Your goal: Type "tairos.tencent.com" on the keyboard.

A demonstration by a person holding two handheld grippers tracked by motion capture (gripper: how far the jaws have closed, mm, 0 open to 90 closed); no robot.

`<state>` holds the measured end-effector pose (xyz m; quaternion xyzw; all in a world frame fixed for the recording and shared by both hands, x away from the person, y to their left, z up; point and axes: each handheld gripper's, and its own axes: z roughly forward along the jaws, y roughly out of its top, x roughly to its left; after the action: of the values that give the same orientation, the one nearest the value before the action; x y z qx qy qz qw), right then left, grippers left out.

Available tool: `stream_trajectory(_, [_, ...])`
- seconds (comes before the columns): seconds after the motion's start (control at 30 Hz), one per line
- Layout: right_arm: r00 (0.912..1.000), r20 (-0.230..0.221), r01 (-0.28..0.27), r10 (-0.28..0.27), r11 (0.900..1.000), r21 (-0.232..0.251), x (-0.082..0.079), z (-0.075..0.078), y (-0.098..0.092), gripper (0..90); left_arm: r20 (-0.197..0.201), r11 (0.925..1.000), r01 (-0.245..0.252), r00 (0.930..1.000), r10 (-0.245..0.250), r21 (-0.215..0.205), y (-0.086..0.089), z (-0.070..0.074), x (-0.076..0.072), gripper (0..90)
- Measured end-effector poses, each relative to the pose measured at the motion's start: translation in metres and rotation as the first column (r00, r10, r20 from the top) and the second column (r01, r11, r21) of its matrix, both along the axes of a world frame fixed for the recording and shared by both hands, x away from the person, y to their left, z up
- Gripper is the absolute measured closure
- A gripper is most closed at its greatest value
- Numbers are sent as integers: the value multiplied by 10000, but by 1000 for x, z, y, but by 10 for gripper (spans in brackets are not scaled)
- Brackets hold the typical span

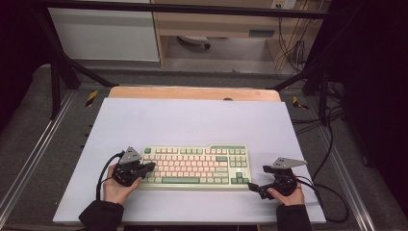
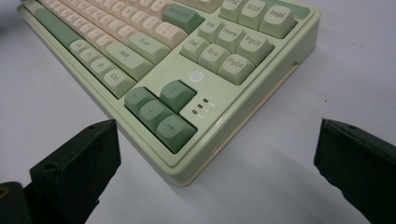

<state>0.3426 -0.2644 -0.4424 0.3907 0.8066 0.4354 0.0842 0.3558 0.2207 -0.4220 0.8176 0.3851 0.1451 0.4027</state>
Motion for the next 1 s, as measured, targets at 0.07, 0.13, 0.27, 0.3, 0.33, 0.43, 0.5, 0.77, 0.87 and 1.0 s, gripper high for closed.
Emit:
stream_trajectory(0.07, [9999,76,-74,74,10000,25,0,1,1,5,11,10000,-51,10000,51,-55,2,0,-1,900])
stream_trajectory(0.13, [9999,105,-113,113,9999,15,-1,3,3,4,-3,10000,-57,10000,57,-35,4,0,-1,900])
stream_trajectory(0.27, [9993,297,-221,217,9997,129,-2,8,6,4,-4,9998,-132,9999,132,-125,7,0,-2,900])
stream_trajectory(0.3, [9993,303,-201,197,9997,154,-2,9,8,4,-10,9998,-121,9999,121,-132,8,0,-2,900])
stream_trajectory(0.33, [9992,344,-227,223,9997,104,-2,11,10,4,-18,9999,-99,9999,99,-115,8,0,-3,900])
stream_trajectory(0.43, [9993,319,-202,200,9998,62,-3,14,17,4,-68,9997,-114,9999,113,-194,9,0,-2,900])
stream_trajectory(0.5, [9991,326,-258,258,9997,5,-3,15,22,5,-69,9997,-106,9999,104,-213,10,0,-3,900])
stream_trajectory(0.77, [9965,624,-570,562,9983,118,-3,24,38,105,-56,9997,-109,9999,107,-206,11,0,-2,900])
stream_trajectory(0.87, [9954,671,-691,677,9974,184,-2,28,43,166,-47,9996,-151,9999,149,-255,12,-1,-2,900])
stream_trajectory(1.0, [9954,643,-723,705,9971,253,0,32,51,257,-19,9996,-118,9999,118,-266,12,0,-2,900])
